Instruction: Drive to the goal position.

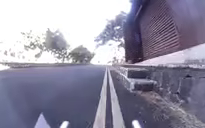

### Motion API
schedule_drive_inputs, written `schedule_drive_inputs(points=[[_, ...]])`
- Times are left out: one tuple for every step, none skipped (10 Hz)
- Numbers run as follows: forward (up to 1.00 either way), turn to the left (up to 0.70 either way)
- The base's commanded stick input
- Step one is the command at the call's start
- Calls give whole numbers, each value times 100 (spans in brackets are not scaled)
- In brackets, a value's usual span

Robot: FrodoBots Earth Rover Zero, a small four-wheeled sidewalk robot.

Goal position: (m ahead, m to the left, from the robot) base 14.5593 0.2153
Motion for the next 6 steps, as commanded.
schedule_drive_inputs(points=[[50,0],[50,0],[50,0],[50,0],[50,0],[50,0]])
